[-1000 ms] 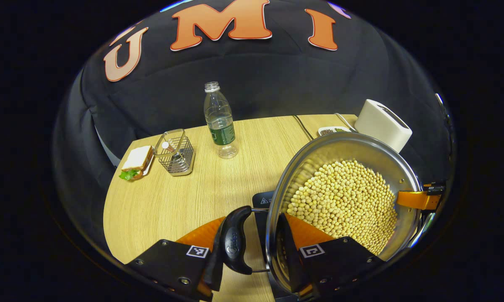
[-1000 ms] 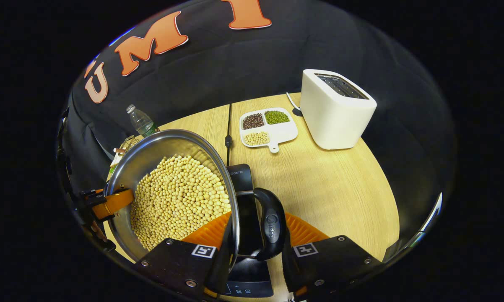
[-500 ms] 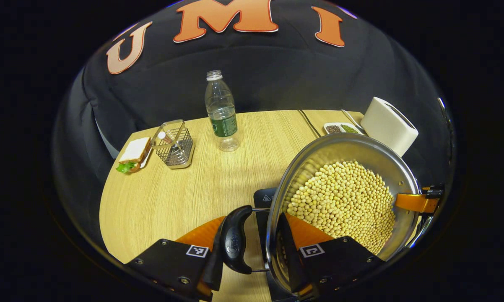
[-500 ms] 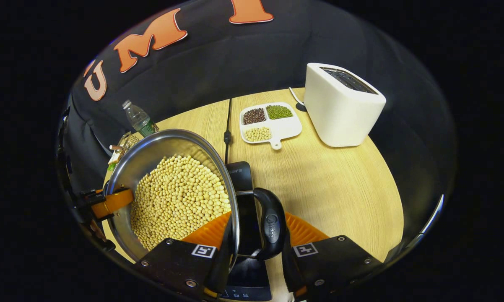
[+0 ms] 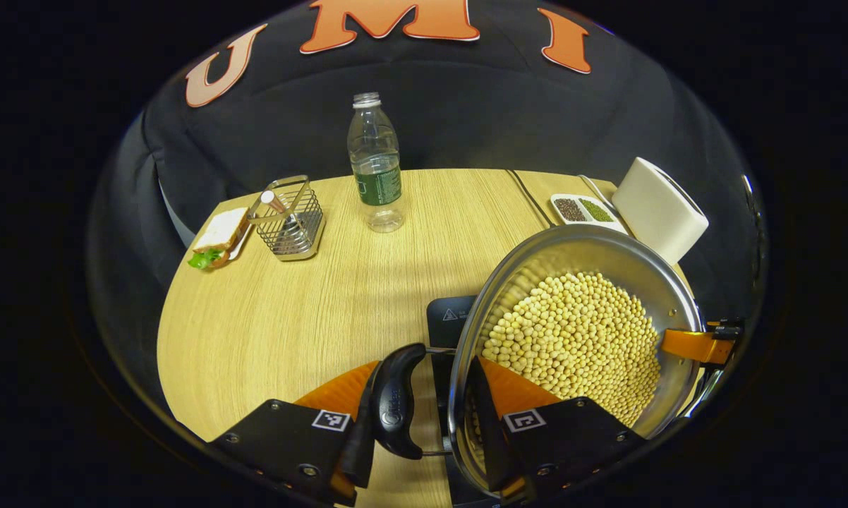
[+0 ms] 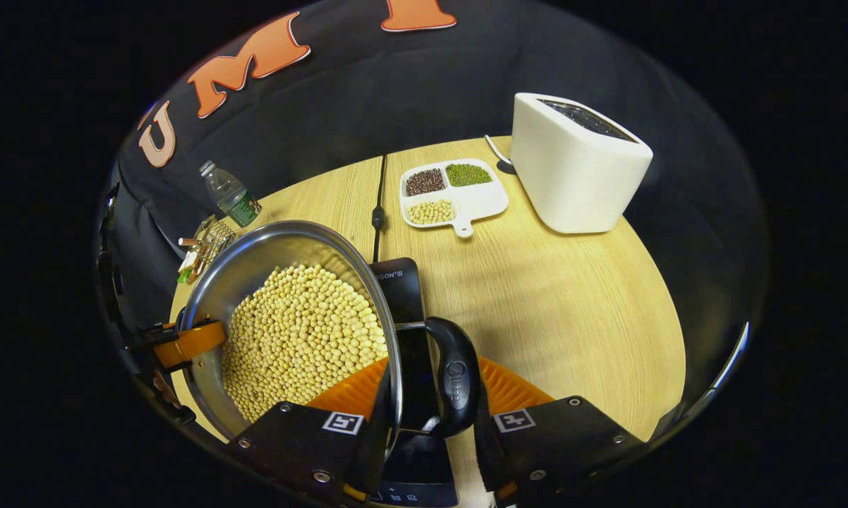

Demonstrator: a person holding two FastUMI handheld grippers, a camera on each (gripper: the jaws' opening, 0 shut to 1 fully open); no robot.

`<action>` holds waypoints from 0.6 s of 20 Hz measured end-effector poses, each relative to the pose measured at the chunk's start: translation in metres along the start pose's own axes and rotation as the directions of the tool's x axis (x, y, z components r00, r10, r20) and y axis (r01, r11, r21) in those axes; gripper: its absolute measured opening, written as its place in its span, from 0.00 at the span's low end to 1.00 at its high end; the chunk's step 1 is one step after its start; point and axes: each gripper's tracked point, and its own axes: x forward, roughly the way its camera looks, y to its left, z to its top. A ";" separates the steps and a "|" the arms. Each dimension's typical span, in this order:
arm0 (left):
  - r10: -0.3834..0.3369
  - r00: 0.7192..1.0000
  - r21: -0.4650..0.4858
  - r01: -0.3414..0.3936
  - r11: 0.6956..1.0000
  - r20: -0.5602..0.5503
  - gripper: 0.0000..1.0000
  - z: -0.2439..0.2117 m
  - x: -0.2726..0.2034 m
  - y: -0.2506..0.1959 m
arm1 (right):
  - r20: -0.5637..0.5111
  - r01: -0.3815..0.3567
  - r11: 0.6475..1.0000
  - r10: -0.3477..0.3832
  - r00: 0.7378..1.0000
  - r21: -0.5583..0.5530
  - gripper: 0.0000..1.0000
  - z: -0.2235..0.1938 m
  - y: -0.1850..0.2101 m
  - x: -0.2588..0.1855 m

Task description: First push the handle of the pot to place it horizontally, then grasp the pot with both hands and set it on the induction cooktop.

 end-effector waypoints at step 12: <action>0.017 0.999 0.105 -0.020 0.994 0.029 0.82 0.020 -0.032 0.007 | 0.217 0.056 0.998 -0.056 0.975 0.004 0.87 0.038 -0.010 -0.046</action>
